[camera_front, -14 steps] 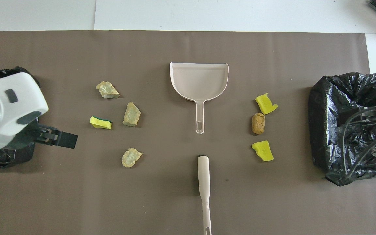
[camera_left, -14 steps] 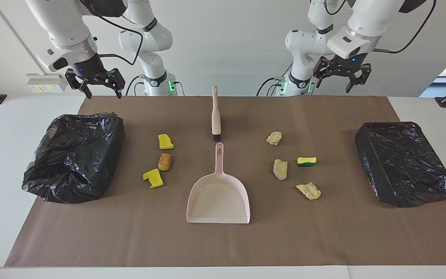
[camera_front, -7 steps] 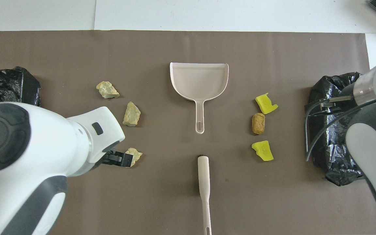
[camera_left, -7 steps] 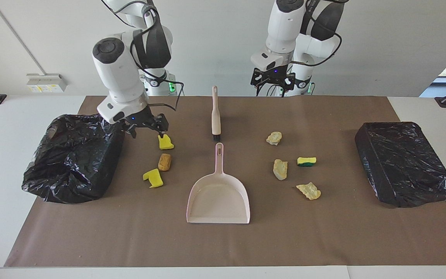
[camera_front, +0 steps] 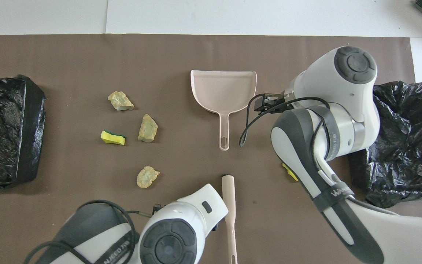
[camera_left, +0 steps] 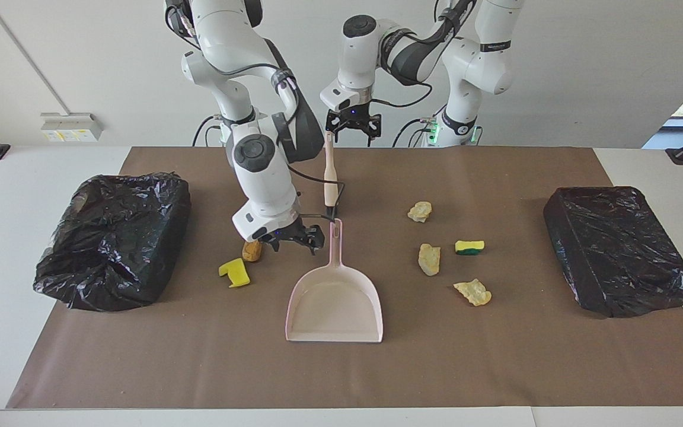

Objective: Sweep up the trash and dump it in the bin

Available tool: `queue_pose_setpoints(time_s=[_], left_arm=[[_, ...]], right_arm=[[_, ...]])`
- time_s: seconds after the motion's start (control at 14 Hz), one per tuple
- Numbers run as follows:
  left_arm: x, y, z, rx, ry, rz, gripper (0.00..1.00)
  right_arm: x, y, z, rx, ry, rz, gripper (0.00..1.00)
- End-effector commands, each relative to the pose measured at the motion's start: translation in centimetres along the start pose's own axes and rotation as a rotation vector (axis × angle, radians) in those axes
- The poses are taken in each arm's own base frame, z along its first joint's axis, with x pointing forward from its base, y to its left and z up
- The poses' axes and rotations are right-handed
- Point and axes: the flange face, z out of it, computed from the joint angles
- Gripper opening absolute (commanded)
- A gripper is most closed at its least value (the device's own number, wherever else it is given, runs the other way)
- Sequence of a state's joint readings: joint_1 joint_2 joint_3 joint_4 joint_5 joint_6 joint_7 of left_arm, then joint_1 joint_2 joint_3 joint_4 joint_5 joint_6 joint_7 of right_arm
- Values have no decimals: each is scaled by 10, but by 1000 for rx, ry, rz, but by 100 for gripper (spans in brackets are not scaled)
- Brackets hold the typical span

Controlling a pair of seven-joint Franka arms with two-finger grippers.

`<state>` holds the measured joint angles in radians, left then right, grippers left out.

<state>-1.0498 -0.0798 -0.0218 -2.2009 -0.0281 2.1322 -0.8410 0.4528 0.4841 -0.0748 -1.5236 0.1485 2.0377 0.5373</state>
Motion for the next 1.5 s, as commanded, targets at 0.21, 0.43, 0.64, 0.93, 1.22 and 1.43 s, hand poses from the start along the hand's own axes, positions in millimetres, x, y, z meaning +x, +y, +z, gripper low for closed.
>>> queue_pose_setpoints(time_s=[0.21,0.43,0.64,0.93,1.22,1.43], left_arm=[[-29,26,32,-11,1,-35,100],[-36,38,62,17,-18,-67,94],[-34,42,81,23,-20,-122,89],[-32,42,80,28,-23,-129,58],[-22,39,75,25,-6,-129,1],[-6,31,65,30,17,-134,0]], right_arm=[[-13,-48,24,6,-2,-18,100],[-32,-47,33,-33,-44,-98,100],[-42,-38,39,-50,-71,-179,100],[-40,-38,36,-66,-59,-194,74],[-40,-37,34,-64,-76,-191,0],[-25,-22,27,-55,-76,-186,0]])
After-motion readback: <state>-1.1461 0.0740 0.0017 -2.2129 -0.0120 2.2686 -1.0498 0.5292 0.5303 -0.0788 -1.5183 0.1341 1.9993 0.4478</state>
